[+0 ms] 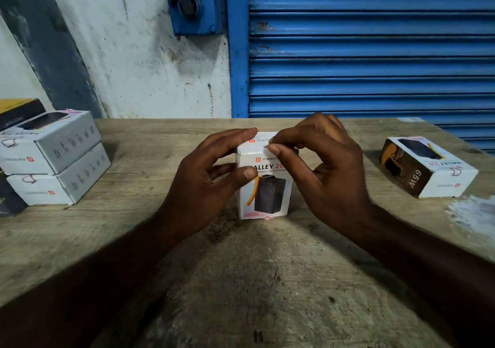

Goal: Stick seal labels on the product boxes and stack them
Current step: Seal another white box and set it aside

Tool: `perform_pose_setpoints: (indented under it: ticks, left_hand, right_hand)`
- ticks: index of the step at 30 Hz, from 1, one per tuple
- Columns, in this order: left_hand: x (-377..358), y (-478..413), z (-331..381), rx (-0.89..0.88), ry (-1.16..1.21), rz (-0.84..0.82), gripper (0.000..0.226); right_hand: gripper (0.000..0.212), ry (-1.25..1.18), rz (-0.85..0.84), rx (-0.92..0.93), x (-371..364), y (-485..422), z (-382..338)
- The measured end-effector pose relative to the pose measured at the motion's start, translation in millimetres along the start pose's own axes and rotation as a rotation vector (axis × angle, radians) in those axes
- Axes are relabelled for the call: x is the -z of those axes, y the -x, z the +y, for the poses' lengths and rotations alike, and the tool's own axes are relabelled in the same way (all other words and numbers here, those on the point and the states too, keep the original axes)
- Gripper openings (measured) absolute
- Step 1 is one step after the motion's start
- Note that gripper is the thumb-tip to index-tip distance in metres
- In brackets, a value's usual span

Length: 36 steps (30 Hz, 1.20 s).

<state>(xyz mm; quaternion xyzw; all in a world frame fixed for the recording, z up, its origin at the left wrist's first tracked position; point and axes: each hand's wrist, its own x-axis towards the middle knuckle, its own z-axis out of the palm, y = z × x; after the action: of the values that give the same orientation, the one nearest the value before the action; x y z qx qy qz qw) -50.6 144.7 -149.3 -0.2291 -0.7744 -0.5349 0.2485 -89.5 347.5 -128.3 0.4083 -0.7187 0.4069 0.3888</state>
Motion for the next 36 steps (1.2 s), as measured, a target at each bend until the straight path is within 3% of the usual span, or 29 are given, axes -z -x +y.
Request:
perform_pose_setpoints:
  ticks: [15, 23, 34, 36]
  left_hand:
    - [0.9, -0.9, -0.7, 0.022, 0.025, 0.010, 0.053]
    - [1.2, -1.1, 0.3, 0.022, 0.037, 0.014, 0.052]
    - [0.9, -0.7, 0.5, 0.023, 0.055, 0.017, 0.054]
    - [1.0, -0.6, 0.9, 0.027, 0.059, 0.015, 0.054]
  right_hand:
    - [0.010, -0.283, -0.003, -0.189, 1.9, -4.8, -4.1]
    - [0.009, -0.195, -0.077, -0.178, 5.1, -6.7, -5.1]
    - [0.033, -0.198, -0.134, -0.214, 7.7, -6.4, -6.6]
    - [0.030, -0.227, -0.110, -0.238, 6.5, -6.3, -7.3]
